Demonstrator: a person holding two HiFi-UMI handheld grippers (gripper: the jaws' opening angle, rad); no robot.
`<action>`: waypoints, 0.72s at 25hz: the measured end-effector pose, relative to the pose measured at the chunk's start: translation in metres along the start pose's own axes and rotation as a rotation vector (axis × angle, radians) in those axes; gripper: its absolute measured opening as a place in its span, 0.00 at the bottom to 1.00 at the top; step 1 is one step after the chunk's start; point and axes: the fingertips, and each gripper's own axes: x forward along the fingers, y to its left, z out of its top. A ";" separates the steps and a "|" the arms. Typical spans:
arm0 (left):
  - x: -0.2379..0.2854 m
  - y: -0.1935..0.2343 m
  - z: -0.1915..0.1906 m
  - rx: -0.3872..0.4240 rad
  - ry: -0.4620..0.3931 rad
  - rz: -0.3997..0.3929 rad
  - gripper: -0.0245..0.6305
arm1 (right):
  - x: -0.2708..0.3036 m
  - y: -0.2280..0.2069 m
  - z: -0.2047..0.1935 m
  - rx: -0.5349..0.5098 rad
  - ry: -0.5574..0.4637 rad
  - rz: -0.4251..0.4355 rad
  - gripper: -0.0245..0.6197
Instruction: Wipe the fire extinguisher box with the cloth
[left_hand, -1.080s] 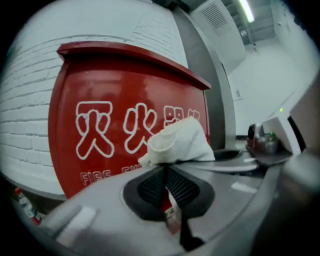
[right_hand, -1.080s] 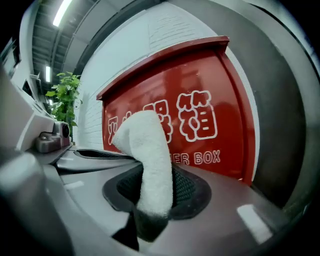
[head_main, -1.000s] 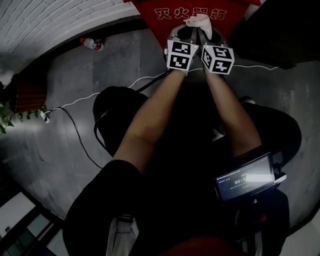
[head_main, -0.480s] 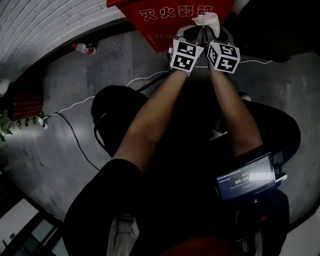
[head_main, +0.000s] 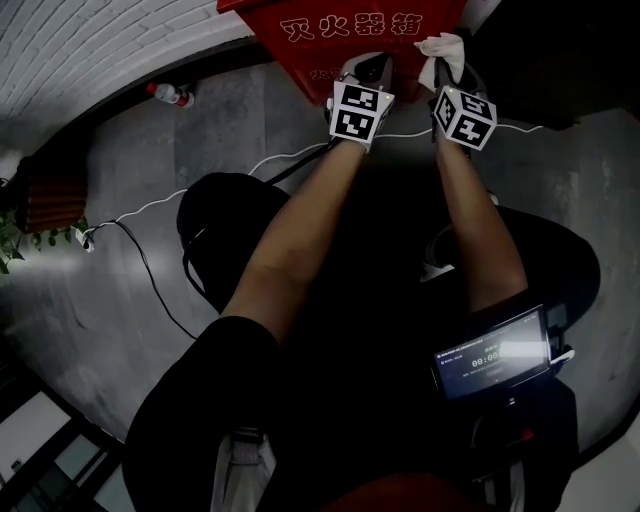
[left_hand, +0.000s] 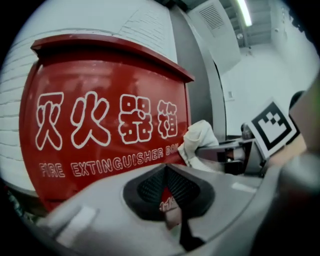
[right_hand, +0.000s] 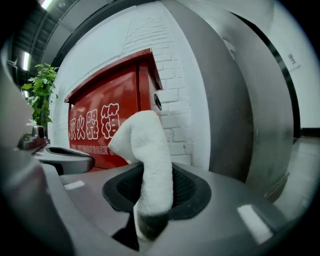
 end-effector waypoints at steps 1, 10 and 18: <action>-0.003 0.002 -0.002 -0.001 0.003 0.003 0.04 | -0.001 -0.001 0.001 0.009 -0.005 0.001 0.22; -0.056 0.045 -0.013 0.020 0.021 0.088 0.04 | -0.007 0.086 0.002 -0.001 -0.036 0.216 0.23; -0.114 0.068 -0.007 0.023 -0.005 0.118 0.04 | -0.023 0.209 0.001 -0.101 -0.038 0.469 0.22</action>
